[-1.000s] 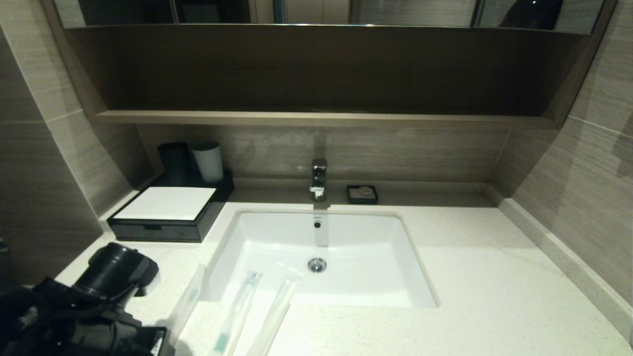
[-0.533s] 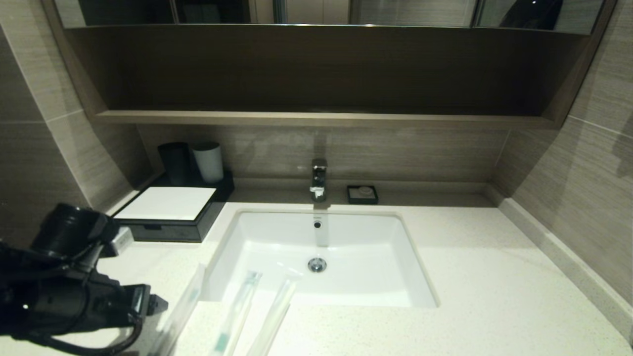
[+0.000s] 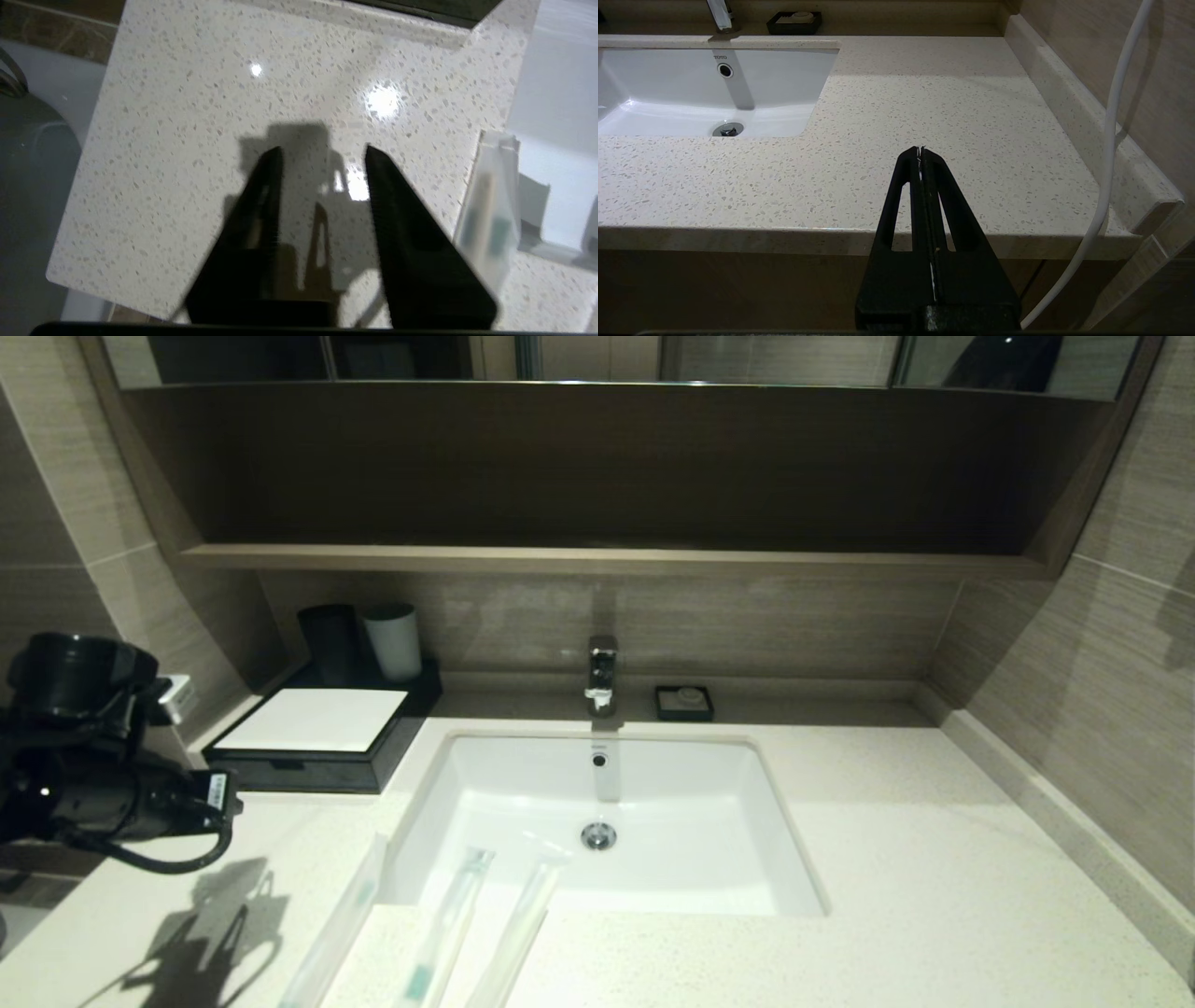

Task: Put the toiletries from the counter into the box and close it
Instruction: Open the drawer

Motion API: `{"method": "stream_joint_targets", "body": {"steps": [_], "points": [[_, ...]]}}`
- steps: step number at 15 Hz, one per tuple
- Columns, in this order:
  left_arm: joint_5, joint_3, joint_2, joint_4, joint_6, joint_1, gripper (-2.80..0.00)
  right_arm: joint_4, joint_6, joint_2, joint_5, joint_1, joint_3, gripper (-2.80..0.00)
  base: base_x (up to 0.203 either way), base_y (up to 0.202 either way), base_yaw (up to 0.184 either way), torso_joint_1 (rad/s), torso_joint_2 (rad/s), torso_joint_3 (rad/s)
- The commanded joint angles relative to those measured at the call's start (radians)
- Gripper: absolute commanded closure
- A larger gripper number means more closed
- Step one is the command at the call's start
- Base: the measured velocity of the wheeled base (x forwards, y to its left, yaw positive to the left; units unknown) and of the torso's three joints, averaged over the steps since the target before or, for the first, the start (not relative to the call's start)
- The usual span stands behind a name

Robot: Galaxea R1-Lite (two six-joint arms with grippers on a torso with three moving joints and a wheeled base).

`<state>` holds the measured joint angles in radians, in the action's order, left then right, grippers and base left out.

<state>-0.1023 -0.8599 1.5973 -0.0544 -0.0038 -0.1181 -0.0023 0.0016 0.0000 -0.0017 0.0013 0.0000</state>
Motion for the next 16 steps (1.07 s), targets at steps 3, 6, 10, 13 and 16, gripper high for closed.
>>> {"method": "stream_joint_targets", "body": {"steps": [3,6,10,13,16], "points": [[0.014,-0.004,0.121,0.167,0.045,-0.05,0.0,-0.001,0.0,-0.002,0.0,0.0,0.002,0.0,0.0,0.0,0.0,0.0,0.0,0.0],[0.028,-0.005,0.142,0.212,0.068,-0.071,0.0,-0.001,0.0,-0.002,0.0,0.0,0.002,0.0,0.0,0.0,0.0,0.0,0.0,0.0],[0.111,-0.014,0.176,0.246,0.075,-0.091,0.0,-0.001,0.0,-0.002,0.0,0.0,0.002,0.0,0.0,0.0,0.0,0.0,0.0,0.0],[0.219,-0.054,0.209,0.264,0.077,-0.12,0.0,-0.001,0.0,-0.002,0.0,0.0,0.002,0.0,0.0,0.0,0.0,0.0,0.0,0.0],[0.23,-0.065,0.27,0.322,0.115,-0.133,0.0,-0.001,0.0,-0.002,0.0,0.0,0.002,0.0,0.0,0.0,0.0,0.0,0.0,0.0]]}}
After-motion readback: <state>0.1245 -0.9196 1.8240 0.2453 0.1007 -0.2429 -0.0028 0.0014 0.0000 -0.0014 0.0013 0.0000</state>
